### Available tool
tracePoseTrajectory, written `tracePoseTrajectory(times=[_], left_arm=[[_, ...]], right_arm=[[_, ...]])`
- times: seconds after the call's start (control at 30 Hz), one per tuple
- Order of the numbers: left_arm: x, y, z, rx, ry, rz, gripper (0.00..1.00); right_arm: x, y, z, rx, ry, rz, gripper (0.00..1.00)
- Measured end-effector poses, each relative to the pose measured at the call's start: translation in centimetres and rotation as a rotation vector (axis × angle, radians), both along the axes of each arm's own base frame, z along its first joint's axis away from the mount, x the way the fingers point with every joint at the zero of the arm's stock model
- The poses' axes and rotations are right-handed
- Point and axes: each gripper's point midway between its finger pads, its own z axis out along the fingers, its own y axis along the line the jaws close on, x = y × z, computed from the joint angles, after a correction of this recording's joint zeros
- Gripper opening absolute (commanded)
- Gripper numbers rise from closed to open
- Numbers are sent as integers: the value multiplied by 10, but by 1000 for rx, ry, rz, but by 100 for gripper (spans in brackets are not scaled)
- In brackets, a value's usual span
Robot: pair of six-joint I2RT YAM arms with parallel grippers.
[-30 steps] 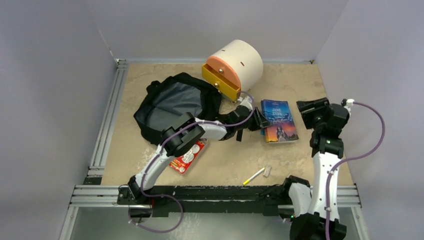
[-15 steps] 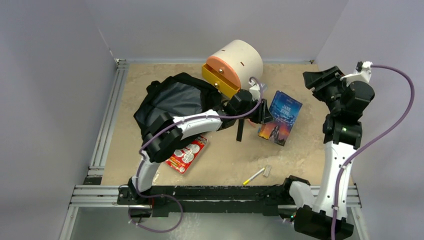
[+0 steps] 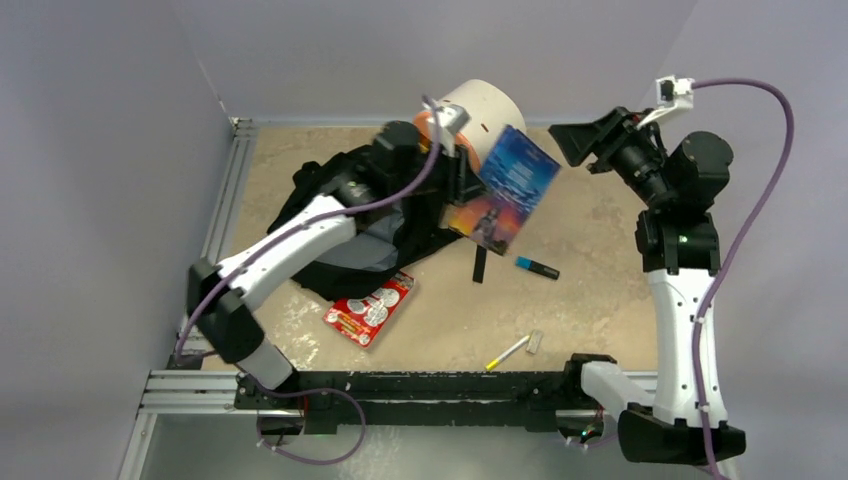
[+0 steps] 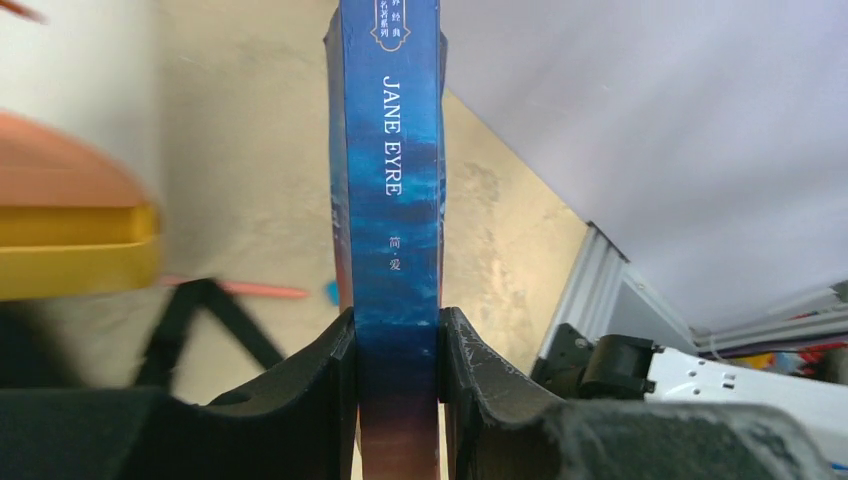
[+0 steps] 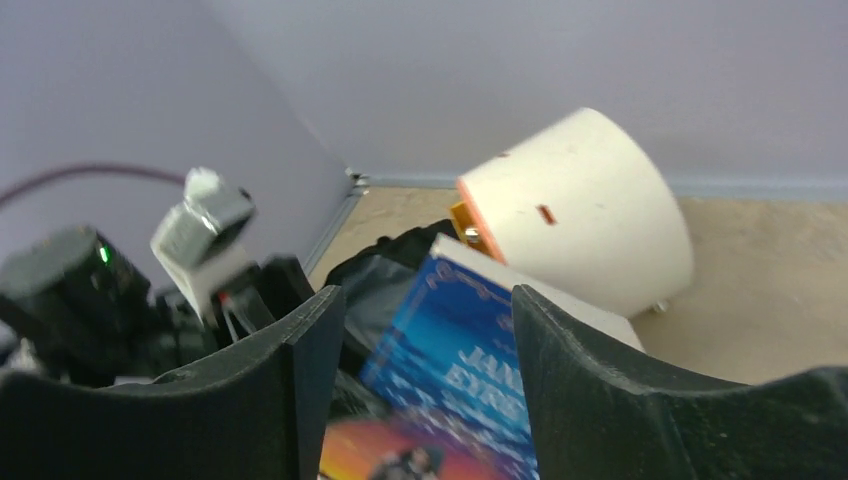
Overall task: Pack the student bag
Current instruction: Pick up the book from the center of the board.
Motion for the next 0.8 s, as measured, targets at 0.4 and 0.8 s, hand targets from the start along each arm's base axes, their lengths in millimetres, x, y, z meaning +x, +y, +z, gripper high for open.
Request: tracePoseTrajectory(times=[0.4, 0.8], left_arm=[[-60, 134, 72, 132, -326, 32, 0], [-118, 190, 57, 288, -532, -77, 0]], right_arm=[[-46, 107, 22, -213, -338, 532, 86], [-90, 165, -4, -483, -718, 862, 92]])
